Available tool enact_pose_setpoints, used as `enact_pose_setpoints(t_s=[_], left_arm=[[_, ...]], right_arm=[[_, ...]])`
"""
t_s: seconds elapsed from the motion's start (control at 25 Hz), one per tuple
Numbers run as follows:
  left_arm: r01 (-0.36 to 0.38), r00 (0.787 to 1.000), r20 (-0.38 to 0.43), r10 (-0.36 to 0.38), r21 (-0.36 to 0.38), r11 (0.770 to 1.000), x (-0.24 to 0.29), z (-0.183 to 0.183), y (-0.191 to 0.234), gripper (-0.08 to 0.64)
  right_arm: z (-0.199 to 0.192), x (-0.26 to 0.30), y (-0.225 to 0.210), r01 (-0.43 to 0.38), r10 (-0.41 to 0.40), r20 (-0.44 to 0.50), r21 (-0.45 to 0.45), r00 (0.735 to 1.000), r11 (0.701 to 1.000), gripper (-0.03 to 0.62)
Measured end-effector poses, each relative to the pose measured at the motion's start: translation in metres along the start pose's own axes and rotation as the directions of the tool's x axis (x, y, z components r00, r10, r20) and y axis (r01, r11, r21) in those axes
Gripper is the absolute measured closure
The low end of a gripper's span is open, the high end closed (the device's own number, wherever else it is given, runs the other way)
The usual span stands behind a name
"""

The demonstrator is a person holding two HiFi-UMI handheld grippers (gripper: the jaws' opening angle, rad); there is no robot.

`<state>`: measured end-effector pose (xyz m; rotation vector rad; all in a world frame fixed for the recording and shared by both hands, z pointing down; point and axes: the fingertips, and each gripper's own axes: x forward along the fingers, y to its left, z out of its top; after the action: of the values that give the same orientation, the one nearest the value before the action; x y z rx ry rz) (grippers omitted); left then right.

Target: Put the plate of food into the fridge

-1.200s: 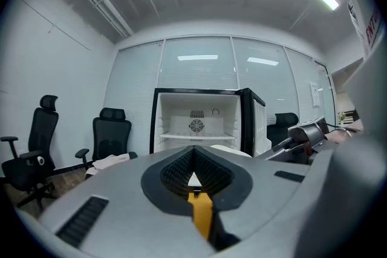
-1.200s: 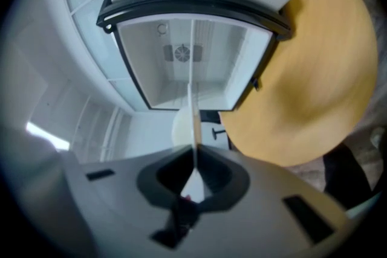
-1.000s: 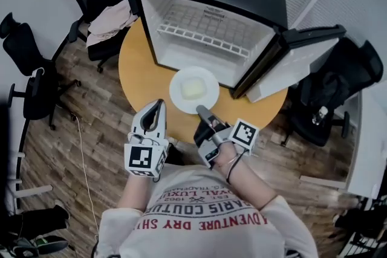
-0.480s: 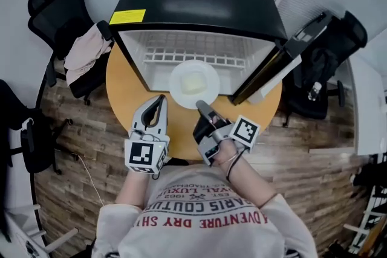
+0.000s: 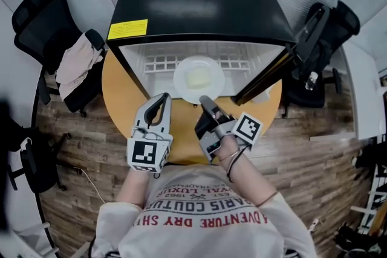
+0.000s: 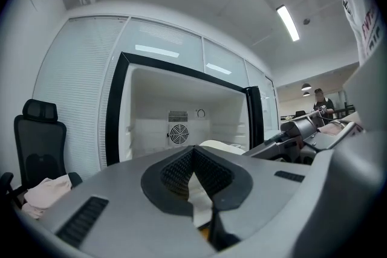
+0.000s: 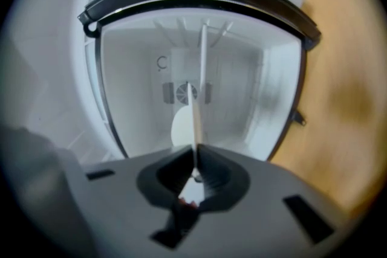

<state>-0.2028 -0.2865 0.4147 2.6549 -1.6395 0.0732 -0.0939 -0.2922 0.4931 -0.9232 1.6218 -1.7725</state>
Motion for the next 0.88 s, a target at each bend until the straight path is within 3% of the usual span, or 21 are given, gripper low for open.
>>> enact_pose_setpoints(t_s=[0.12,0.64,0.88], left_arm=[[0.010,1.000,-0.014,-0.010,-0.032,0.999,0.003,-0.004,0.005,0.534],[0.018,1.000,-0.020,-0.019,-0.049,0.999,0.022,-0.012,0.032,0.534],[0.030,1.000,-0.010,-0.030,-0.022,0.999,0.035,-0.012,0.035,0.534]], right_arm=[[0.003,0.010,0.001,0.010,-0.010,0.024,0.007,1.000,1.000,0.553],[0.016,0.046,-0.001,0.007,-0.011,0.094,0.043,0.995,0.999,0.554],[0.026,0.060,0.003,0.023,-0.026,0.115,0.023,0.993,0.999,0.552]])
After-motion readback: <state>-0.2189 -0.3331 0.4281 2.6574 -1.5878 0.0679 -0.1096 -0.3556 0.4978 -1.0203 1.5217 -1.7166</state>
